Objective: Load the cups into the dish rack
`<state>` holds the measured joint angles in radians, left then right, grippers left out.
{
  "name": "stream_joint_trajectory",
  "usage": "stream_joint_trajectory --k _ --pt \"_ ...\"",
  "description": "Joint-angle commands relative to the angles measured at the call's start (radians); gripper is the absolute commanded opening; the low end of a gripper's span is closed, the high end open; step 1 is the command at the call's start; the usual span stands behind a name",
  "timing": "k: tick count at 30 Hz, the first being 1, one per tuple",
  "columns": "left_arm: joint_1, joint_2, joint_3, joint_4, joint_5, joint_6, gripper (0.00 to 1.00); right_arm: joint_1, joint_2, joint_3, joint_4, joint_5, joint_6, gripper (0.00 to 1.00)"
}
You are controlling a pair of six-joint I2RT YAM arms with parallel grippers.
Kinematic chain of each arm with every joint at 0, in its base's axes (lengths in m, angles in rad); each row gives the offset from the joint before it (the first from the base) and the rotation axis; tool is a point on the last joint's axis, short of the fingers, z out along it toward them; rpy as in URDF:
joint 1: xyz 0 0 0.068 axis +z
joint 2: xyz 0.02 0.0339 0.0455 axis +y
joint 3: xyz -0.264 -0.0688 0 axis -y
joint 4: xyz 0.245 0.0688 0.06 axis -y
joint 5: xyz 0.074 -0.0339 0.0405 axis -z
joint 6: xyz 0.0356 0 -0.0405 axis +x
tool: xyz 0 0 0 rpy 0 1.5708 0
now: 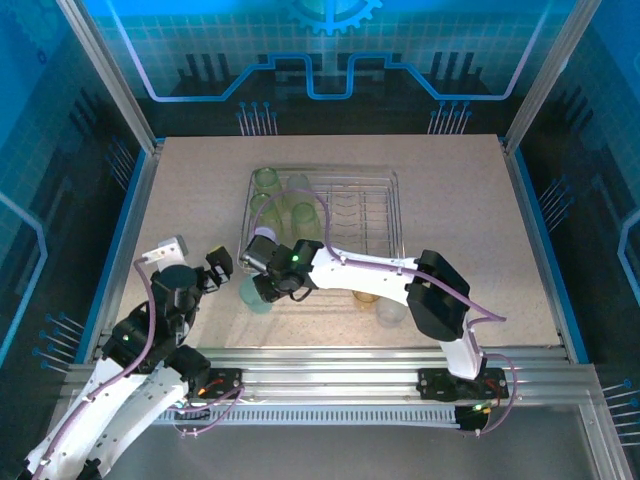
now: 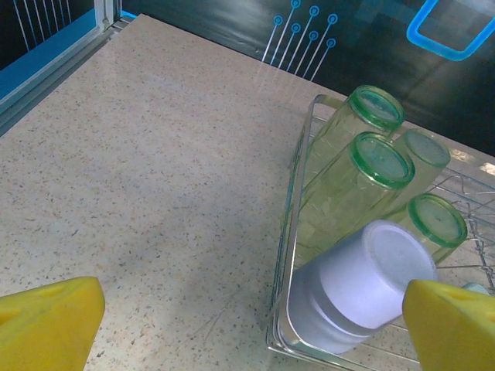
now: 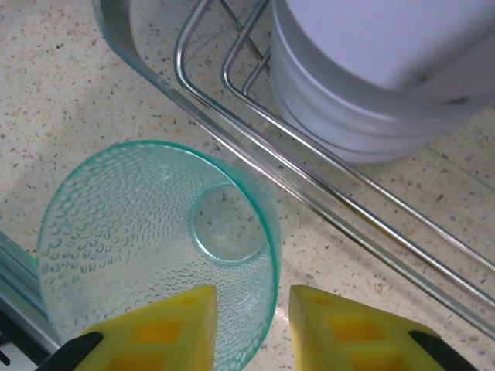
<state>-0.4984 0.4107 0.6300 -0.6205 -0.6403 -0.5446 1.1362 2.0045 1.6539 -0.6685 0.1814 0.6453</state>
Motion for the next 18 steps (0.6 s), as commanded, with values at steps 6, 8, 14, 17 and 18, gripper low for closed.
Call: stream_joint_trajectory --k 6,8,14,17,18 --pt "0.009 0.005 0.006 0.027 0.004 0.008 1.0 0.013 -0.052 -0.029 -0.034 0.026 -0.006 0.06" --pt "0.009 0.006 0.013 0.047 0.039 0.035 0.99 0.01 -0.1 -0.072 -0.024 0.026 -0.005 0.03" --pt "0.009 0.044 -0.002 0.147 0.192 0.067 0.99 -0.022 -0.336 -0.273 0.076 0.011 -0.074 0.0" --pt "0.009 0.099 0.002 0.209 0.309 0.073 0.99 -0.097 -0.499 -0.425 0.18 -0.097 -0.051 0.0" --pt "0.008 0.123 0.008 0.233 0.364 0.082 0.99 -0.133 -0.558 -0.481 0.224 -0.147 -0.032 0.0"
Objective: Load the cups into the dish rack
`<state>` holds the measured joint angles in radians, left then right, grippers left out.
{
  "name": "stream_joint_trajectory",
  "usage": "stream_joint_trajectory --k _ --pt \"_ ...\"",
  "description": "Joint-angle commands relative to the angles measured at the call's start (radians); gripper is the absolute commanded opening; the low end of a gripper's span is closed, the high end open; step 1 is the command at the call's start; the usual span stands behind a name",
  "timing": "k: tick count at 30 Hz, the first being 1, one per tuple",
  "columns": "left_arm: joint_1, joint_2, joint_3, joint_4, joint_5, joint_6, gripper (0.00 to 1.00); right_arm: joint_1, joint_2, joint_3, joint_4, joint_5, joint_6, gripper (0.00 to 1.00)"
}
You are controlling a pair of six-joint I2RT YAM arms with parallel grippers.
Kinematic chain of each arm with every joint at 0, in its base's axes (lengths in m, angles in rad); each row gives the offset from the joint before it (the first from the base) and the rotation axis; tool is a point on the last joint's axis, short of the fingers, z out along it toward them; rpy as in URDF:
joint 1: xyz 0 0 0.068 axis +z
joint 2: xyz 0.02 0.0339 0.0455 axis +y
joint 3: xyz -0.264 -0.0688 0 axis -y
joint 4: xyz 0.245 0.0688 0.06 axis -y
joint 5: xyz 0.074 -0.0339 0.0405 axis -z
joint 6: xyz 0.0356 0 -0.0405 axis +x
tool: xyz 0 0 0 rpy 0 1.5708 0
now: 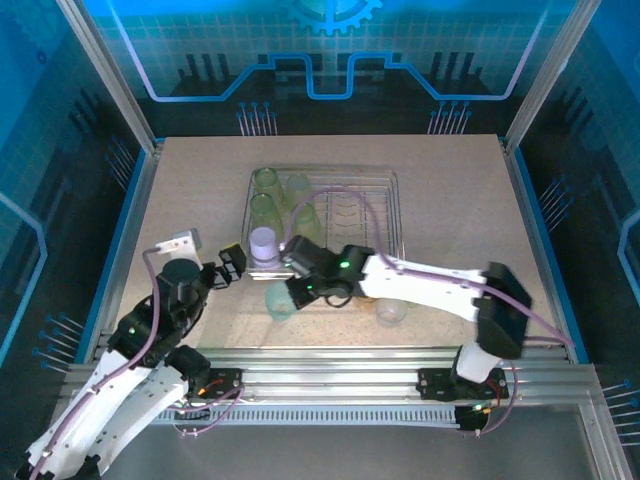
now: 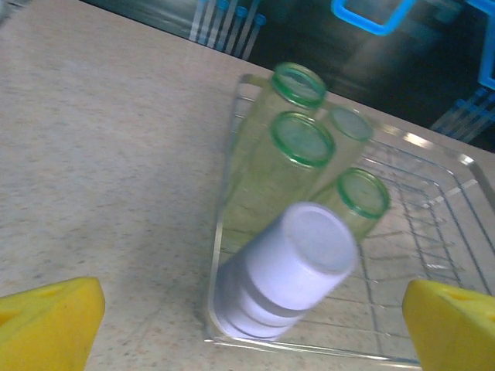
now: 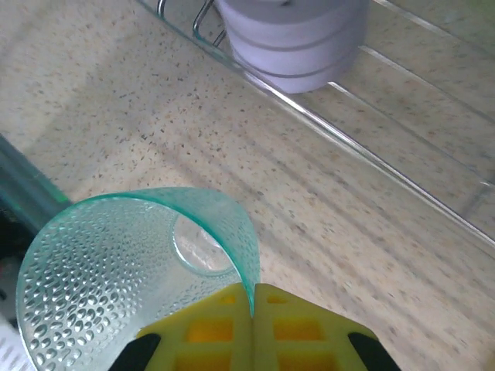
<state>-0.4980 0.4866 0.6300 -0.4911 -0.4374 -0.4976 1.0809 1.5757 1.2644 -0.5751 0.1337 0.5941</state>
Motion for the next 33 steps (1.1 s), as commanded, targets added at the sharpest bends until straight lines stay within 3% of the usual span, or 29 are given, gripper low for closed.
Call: stream_joint_trajectory --k 1,7,10,14,21,26,33 --pt "0.007 0.068 0.014 0.122 0.206 0.042 0.99 -0.11 -0.184 -0.143 0.167 -0.144 0.034 0.0" --pt "0.003 0.171 0.02 0.381 0.622 0.074 0.99 -0.367 -0.468 -0.357 0.303 -0.426 0.061 0.0" --pt "0.0 0.208 -0.004 0.58 0.822 0.023 0.99 -0.495 -0.56 -0.418 0.365 -0.588 0.065 0.0" --pt "-0.002 0.273 -0.033 0.839 0.982 -0.096 0.99 -0.638 -0.632 -0.468 0.483 -0.769 0.109 0.0" --pt "-0.013 0.373 -0.015 1.02 1.093 -0.183 0.99 -0.77 -0.674 -0.472 0.592 -0.934 0.18 0.0" --pt "-0.012 0.433 -0.018 1.152 1.137 -0.262 0.99 -0.839 -0.661 -0.562 0.971 -1.034 0.416 0.0" --pt "-0.028 0.508 0.011 1.201 1.17 -0.299 0.99 -0.849 -0.65 -0.553 1.019 -1.064 0.449 0.0"
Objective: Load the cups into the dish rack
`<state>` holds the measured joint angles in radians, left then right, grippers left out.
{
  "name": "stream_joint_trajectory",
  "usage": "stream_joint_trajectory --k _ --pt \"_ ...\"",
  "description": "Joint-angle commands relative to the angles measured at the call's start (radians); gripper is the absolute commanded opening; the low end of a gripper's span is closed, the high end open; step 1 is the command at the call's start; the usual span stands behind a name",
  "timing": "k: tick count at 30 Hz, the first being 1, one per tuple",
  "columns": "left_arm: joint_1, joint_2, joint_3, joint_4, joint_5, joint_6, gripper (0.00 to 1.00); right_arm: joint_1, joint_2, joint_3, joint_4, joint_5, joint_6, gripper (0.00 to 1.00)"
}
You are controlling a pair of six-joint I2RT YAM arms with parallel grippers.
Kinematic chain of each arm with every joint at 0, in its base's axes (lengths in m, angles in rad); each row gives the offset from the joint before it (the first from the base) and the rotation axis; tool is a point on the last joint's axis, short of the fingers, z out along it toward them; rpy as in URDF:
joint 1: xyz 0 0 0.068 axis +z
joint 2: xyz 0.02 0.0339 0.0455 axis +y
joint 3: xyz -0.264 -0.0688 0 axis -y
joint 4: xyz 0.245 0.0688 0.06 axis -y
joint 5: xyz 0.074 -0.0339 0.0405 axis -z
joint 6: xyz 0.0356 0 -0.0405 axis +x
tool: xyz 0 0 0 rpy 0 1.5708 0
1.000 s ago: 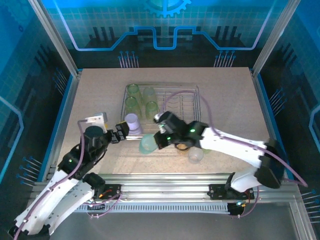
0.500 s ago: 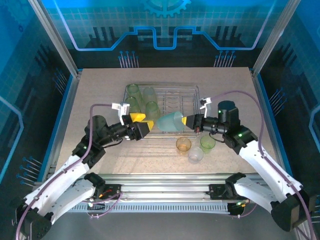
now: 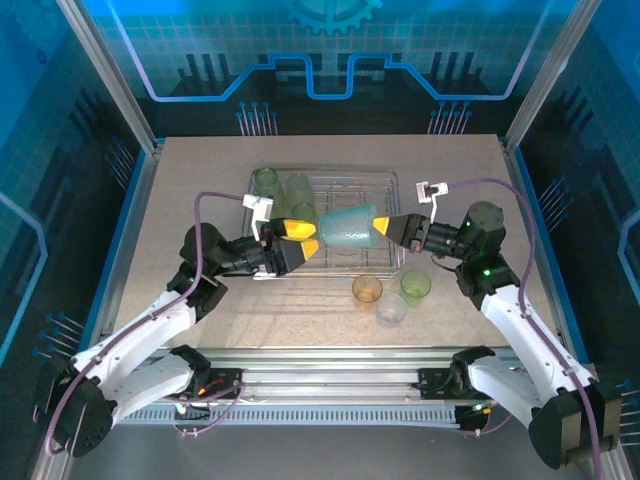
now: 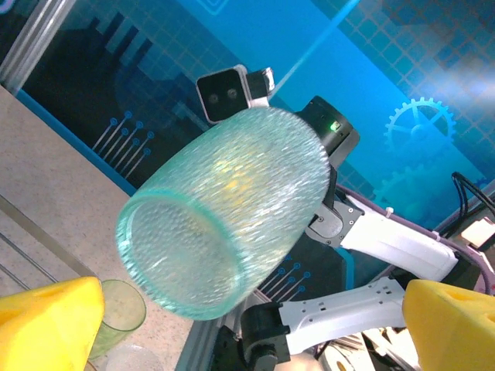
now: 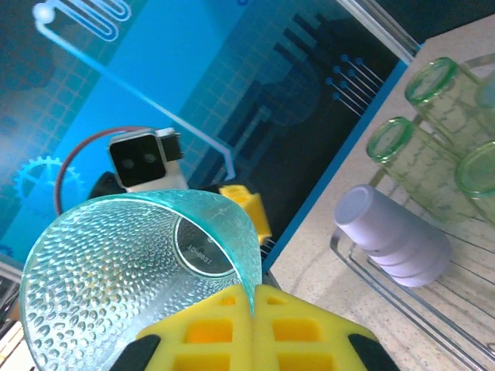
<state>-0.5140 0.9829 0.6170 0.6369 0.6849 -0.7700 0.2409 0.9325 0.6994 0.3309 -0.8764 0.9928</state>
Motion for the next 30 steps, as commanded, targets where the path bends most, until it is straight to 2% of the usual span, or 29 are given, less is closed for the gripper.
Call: stream_joint_trajectory --k 1,6,12,19,25,30 --pt "-0.016 0.018 0.028 0.073 0.048 -0.025 0.99 -0.008 -0.006 0.012 0.117 -0.056 0.054 0.0" --pt "-0.029 0.045 0.043 0.089 0.05 -0.038 0.99 0.025 0.003 0.031 0.106 -0.055 0.053 0.0" --pt "-0.033 0.064 0.064 0.136 0.081 -0.078 0.99 0.102 0.035 0.078 0.014 -0.011 -0.024 0.0" --pt "-0.043 0.07 0.066 0.138 0.103 -0.078 0.91 0.123 0.075 0.103 0.007 0.012 -0.039 0.0" --pt "-0.045 0.064 0.059 0.139 0.1 -0.077 0.77 0.146 0.091 0.123 -0.051 0.032 -0.075 0.0" --pt "-0.046 0.061 0.06 0.145 0.079 -0.066 0.58 0.172 0.109 0.153 -0.162 0.044 -0.133 0.0"
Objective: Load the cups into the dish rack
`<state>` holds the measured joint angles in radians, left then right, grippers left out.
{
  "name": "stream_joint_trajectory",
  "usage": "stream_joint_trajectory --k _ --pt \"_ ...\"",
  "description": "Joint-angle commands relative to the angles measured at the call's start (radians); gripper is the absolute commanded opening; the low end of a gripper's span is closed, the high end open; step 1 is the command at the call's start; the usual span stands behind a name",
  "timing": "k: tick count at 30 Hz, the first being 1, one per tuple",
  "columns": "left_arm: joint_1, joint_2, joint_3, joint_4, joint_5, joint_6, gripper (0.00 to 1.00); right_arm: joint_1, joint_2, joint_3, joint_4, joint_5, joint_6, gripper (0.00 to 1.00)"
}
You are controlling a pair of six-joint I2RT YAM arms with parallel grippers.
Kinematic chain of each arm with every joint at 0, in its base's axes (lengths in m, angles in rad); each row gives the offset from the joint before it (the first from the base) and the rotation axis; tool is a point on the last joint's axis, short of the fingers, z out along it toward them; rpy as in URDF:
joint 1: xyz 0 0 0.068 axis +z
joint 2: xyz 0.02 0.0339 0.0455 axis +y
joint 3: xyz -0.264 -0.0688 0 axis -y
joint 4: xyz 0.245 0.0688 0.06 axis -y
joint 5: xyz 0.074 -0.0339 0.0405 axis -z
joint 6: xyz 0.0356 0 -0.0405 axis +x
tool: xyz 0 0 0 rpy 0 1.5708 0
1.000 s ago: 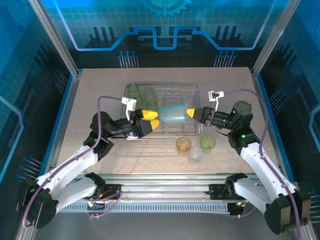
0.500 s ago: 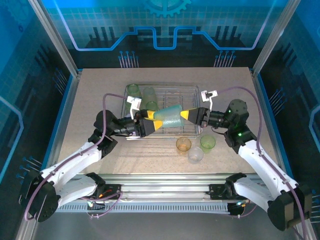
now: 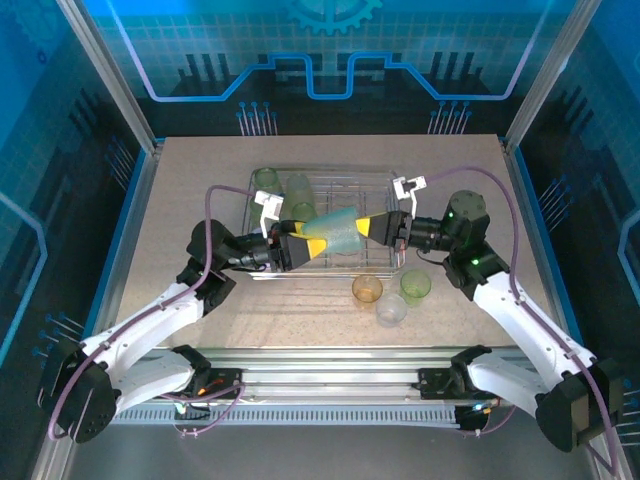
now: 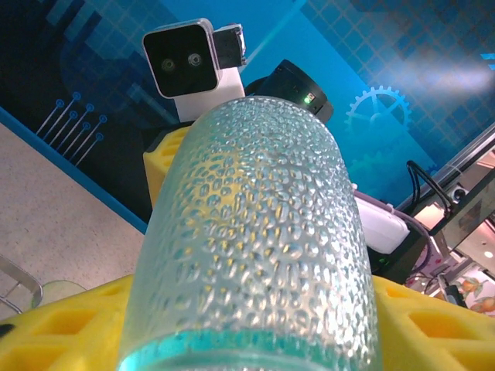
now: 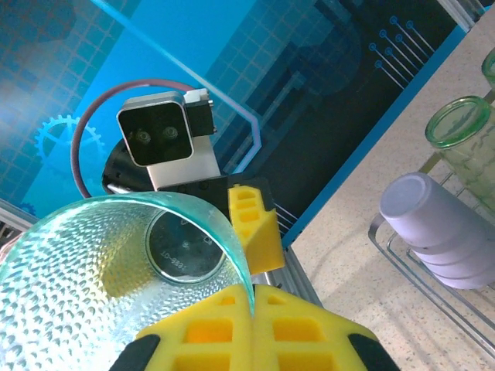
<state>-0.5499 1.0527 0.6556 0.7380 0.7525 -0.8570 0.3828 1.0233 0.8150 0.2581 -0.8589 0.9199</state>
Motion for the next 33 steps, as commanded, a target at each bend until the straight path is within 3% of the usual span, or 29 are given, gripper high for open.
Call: stream_joint_trajectory --k 1,2,4,7,9,12,14,18,22,33 --pt "-0.013 -0.008 0.022 0.042 0.008 0.026 0.53 0.035 0.02 0.044 -0.11 0.032 -0.072 0.01" --pt "-0.013 -0.008 0.024 0.036 0.004 0.03 0.49 0.037 0.022 0.05 -0.129 0.037 -0.083 0.06" --pt "-0.014 -0.011 0.026 0.019 -0.009 0.041 0.41 0.038 0.02 0.059 -0.179 0.057 -0.111 0.24" --pt "-0.014 -0.032 0.033 -0.072 -0.059 0.081 0.31 0.037 0.002 0.106 -0.319 0.14 -0.189 0.36" --pt "-0.018 -0.064 0.064 -0.269 -0.169 0.151 0.27 0.036 -0.015 0.145 -0.499 0.284 -0.265 0.41" --pt "-0.048 -0.088 0.175 -0.628 -0.375 0.303 0.21 0.017 -0.025 0.212 -0.808 0.606 -0.353 0.43" --pt "-0.063 -0.078 0.247 -0.799 -0.468 0.364 0.19 -0.027 -0.035 0.217 -0.909 0.702 -0.374 0.44" --pt "-0.079 -0.035 0.388 -1.062 -0.608 0.423 0.15 -0.127 -0.122 0.142 -0.904 0.693 -0.376 0.46" --pt "-0.1 0.013 0.481 -1.212 -0.719 0.437 0.14 -0.183 -0.197 0.1 -0.91 0.706 -0.386 0.46" --pt "-0.157 0.235 0.664 -1.463 -0.908 0.397 0.12 -0.2 -0.186 0.085 -0.933 0.713 -0.466 0.47"
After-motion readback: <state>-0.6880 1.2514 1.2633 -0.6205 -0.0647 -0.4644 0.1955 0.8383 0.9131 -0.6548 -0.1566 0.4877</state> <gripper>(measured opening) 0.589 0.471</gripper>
